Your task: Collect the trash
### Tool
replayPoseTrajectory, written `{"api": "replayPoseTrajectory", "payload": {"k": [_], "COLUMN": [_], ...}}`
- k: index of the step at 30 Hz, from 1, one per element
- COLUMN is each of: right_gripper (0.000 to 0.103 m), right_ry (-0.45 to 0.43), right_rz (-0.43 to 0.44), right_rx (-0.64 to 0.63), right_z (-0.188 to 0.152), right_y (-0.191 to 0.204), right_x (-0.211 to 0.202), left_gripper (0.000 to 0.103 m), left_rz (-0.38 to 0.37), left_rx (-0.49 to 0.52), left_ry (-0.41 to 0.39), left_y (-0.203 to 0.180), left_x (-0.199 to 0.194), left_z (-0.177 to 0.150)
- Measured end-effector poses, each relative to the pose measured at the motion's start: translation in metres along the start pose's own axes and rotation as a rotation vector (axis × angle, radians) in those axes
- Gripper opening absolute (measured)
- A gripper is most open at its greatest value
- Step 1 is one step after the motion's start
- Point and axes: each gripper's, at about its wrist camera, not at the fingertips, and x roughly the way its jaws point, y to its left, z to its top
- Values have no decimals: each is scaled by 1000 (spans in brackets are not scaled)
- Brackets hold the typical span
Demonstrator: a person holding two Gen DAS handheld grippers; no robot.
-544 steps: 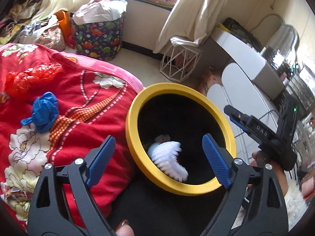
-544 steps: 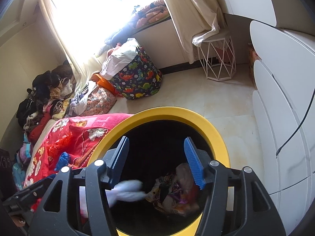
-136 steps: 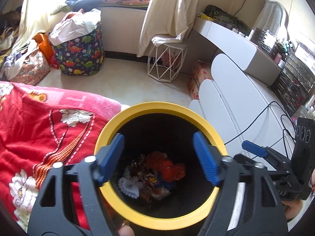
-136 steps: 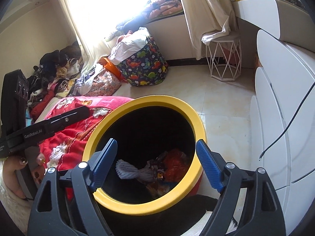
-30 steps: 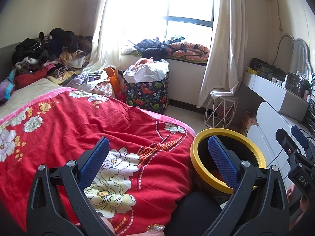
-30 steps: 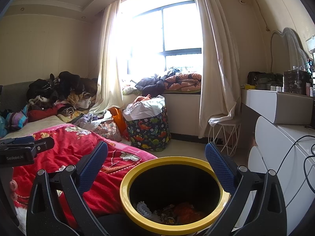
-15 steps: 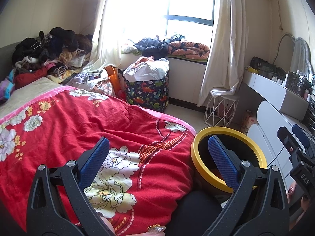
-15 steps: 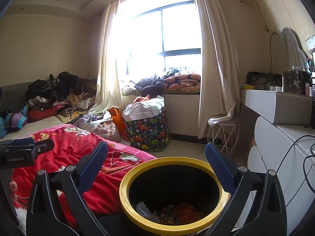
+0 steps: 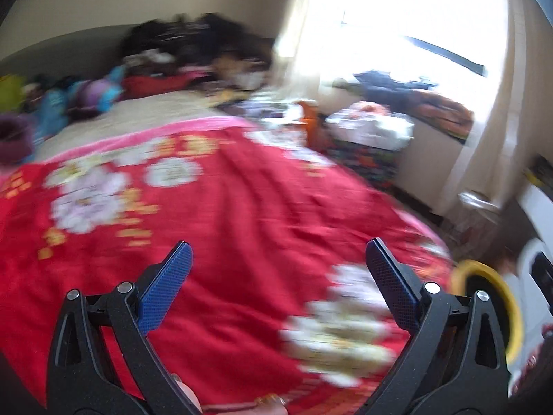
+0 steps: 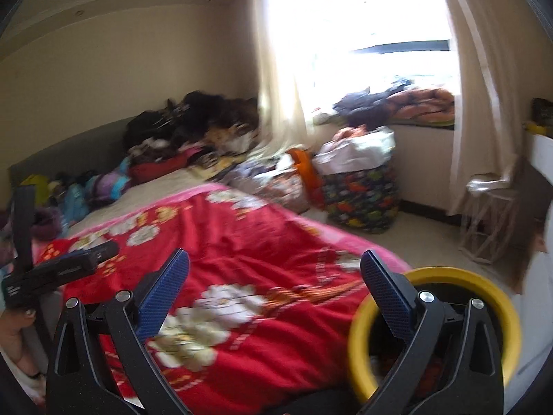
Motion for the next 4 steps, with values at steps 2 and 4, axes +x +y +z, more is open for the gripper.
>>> {"api": "replayPoseTrajectory", "payload": {"k": [2, 4], "right_gripper": [97, 97], "right_ry": [105, 218], "right_rz": [166, 318], "right_rx": [-45, -84], "right_z": [2, -6], "right_y": [46, 98], "right_x": [43, 84], "left_gripper": [92, 92], "left_rz": [147, 316], "left_rx": [-76, -142], "left_ry": [19, 34], "left_y": [58, 119], "left_x": [8, 14], "left_z": [4, 2]}}
